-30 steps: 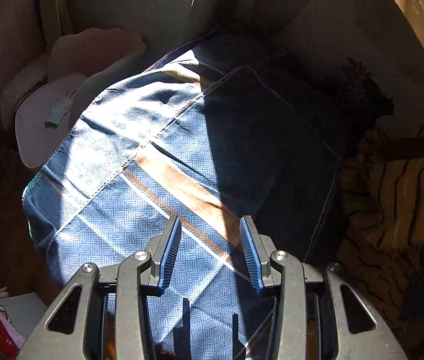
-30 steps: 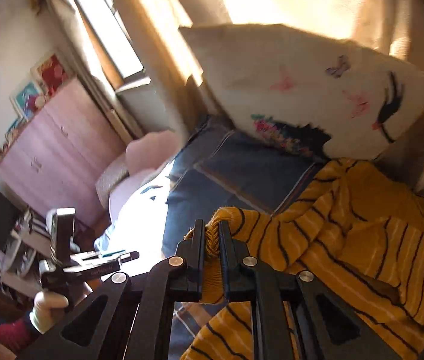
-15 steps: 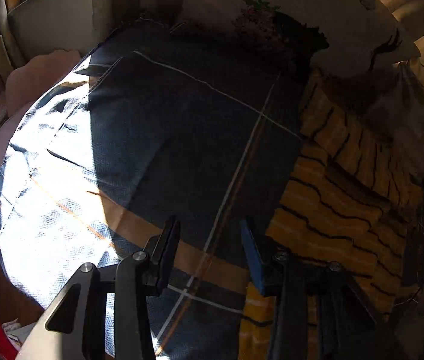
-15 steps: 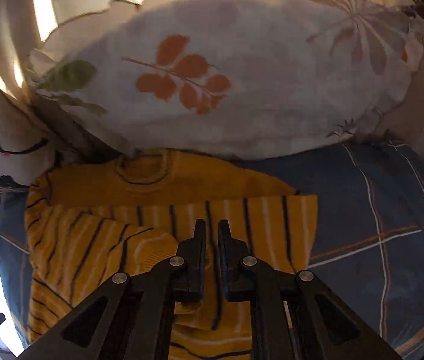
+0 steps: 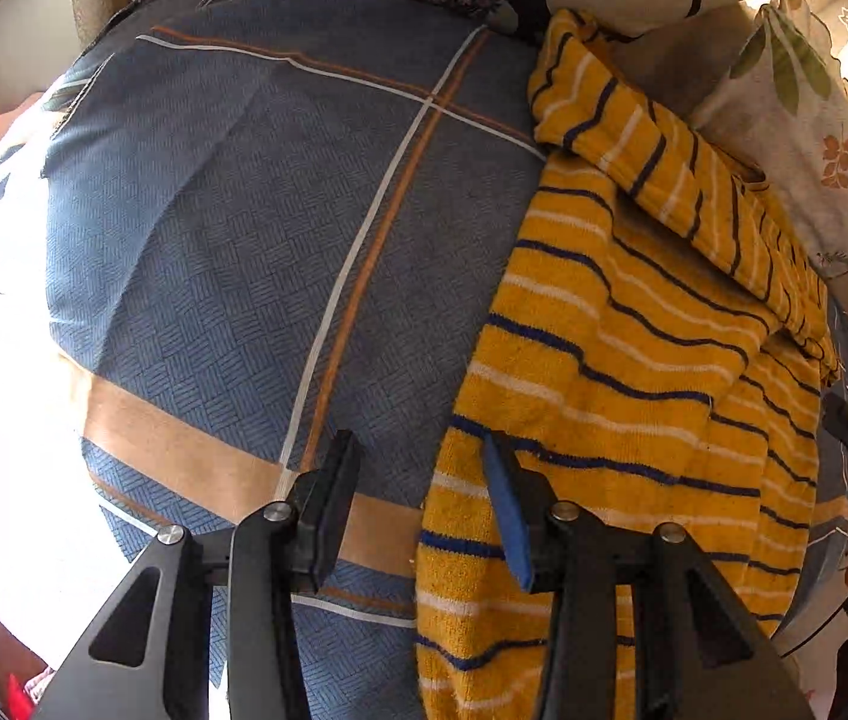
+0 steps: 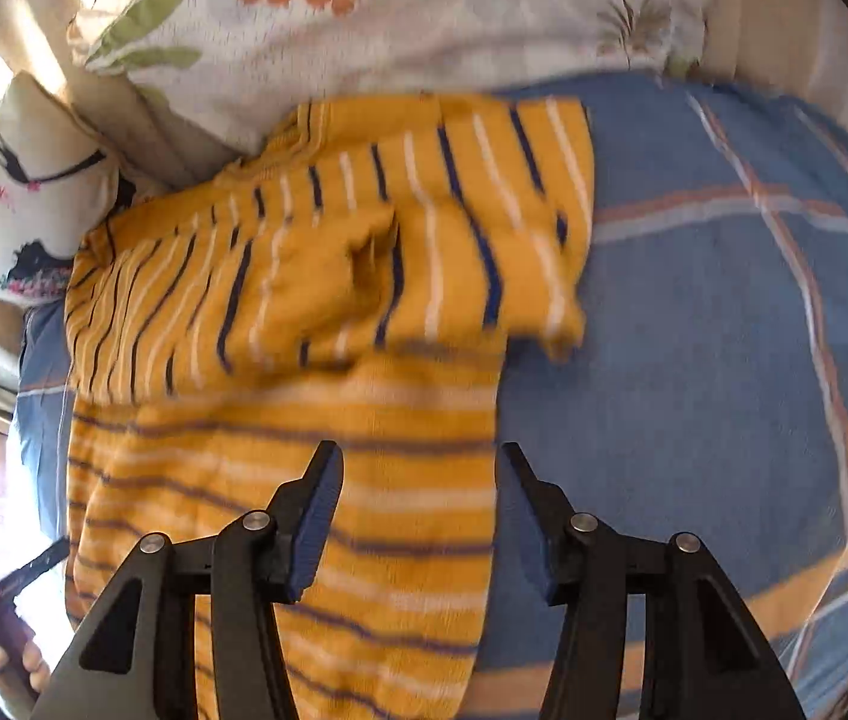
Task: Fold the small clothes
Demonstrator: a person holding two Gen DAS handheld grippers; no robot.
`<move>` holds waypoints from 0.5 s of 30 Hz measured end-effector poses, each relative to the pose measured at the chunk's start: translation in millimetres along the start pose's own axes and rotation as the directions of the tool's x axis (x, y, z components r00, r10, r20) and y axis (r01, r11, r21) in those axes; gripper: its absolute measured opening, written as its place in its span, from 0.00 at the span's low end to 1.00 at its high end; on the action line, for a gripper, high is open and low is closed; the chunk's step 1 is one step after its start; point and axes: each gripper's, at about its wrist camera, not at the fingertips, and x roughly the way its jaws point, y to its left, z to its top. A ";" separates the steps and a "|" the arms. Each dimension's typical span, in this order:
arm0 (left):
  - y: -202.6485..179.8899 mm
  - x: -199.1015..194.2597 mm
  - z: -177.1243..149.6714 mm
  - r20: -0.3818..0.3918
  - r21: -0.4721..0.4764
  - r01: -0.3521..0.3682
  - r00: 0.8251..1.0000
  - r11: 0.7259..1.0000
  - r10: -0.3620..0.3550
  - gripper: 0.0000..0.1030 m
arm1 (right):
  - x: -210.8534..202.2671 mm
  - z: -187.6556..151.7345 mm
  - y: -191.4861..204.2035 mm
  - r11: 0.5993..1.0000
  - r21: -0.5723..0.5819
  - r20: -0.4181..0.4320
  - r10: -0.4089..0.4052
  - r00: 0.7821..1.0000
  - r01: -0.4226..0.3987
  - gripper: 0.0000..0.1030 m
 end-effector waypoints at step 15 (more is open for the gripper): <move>-12.5 3.1 -33.5 -0.148 0.037 0.359 0.925 0.932 -0.351 0.51 | -12.6 -110.0 11.8 0.932 0.247 -0.100 0.298 0.949 -0.267 0.57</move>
